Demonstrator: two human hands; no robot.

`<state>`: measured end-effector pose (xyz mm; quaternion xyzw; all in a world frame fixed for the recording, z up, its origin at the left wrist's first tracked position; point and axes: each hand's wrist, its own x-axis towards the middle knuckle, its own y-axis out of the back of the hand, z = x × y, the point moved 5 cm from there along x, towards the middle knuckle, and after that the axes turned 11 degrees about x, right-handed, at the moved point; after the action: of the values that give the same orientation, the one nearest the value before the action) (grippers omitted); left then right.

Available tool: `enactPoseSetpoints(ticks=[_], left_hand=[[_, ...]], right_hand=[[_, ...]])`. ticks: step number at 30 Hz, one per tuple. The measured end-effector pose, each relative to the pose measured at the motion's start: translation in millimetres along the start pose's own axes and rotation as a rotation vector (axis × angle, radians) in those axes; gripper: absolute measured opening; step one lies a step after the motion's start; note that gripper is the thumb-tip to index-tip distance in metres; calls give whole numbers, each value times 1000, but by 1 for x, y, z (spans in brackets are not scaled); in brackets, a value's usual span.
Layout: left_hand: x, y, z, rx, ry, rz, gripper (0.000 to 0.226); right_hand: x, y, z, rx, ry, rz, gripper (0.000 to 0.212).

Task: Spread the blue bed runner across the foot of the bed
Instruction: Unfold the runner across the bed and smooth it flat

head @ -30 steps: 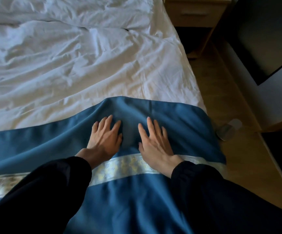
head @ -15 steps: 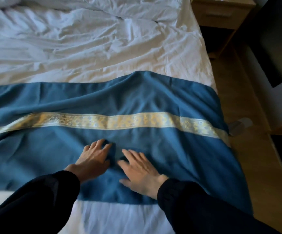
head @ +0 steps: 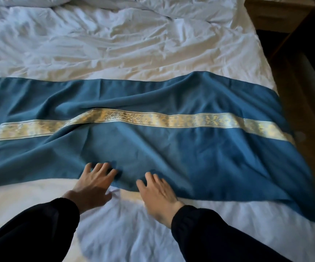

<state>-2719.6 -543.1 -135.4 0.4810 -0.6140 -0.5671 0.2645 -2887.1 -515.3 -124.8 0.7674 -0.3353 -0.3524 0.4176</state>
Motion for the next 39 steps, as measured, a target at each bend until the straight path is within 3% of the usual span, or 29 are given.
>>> enactPoseSetpoints(ticks=[5, 8, 10, 12, 16, 18, 20, 23, 30, 34, 39], left_hand=[[-5, -11, -49, 82, 70, 159, 20], [-5, -12, -62, 69, 7, 203, 12], [-8, -15, -72, 85, -38, 153, 22], [-15, -14, -86, 96, -66, 157, 17], [-34, -19, -109, 148, -134, 95, 22], [-35, -19, -111, 158, -172, 33, 32], [-31, -12, -109, 129, -205, 46, 28], [-16, -7, -110, 47, -188, 128, 14], [53, 16, -137, -104, -42, 222, 24], [114, 36, -168, -128, 70, 168, 24], [197, 33, -215, -239, 245, 70, 40]], right_hand=[[36, -13, -39, -94, -140, 65, 59], [61, -23, -51, -151, -181, 85, 40], [75, -30, -62, -116, -175, 65, 39], [81, -35, -83, -121, -101, 56, 39], [89, -44, -112, -60, -11, -123, 17], [94, -42, -113, 59, -43, -215, 28], [99, -32, -112, 118, -52, -212, 49], [109, -16, -102, 142, -59, -139, 57], [156, 32, -66, 111, -40, 88, 29], [201, 75, -30, 67, -88, 206, 17], [279, 126, 27, 30, -186, 261, 26]])
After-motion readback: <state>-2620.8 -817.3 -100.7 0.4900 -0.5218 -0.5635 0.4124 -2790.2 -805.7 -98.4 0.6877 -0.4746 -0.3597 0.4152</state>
